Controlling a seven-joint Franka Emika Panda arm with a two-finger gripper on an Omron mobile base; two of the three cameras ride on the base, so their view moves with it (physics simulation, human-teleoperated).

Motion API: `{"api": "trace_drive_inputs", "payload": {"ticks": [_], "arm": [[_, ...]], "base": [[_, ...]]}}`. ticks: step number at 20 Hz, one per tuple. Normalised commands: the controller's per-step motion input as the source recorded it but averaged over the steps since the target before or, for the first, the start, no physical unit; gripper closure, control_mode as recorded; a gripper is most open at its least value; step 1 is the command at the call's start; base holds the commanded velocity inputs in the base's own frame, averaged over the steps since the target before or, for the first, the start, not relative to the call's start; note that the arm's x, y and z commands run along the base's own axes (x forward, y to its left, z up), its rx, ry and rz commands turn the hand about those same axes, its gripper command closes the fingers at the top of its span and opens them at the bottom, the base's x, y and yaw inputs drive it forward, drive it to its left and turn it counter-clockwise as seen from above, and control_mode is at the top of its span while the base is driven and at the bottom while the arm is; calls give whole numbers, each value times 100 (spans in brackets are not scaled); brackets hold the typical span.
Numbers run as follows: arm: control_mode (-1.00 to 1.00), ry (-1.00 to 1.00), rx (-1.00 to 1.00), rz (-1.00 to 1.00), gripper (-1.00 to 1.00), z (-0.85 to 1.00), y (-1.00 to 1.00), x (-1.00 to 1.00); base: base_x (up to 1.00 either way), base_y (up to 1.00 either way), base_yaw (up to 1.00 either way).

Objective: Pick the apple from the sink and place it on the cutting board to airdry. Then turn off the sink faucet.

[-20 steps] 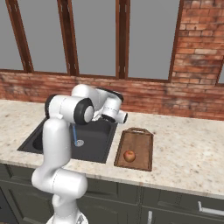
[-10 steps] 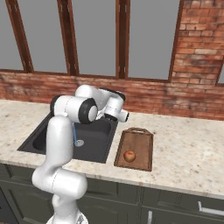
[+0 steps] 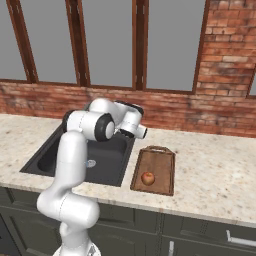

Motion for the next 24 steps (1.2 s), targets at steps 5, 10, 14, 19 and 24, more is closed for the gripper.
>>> {"api": "trace_drive_inputs", "payload": {"ticks": [5, 10, 14, 19, 24], "arm": [[-100, 4, 6, 1, -100, -10, 0, 22], [-100, 4, 7, 3, -100, -12, 0, 21], [-100, 4, 7, 5, -100, -8, 0, 21], [-100, 1, 3, 5, -100, -1, 0, 14], [-100, 0, 0, 3, -100, 0, 1, 8]], "base": [[0, 0, 0], [0, 0, 0], [0, 0, 0], [0, 0, 0], [0, 0, 0]]}}
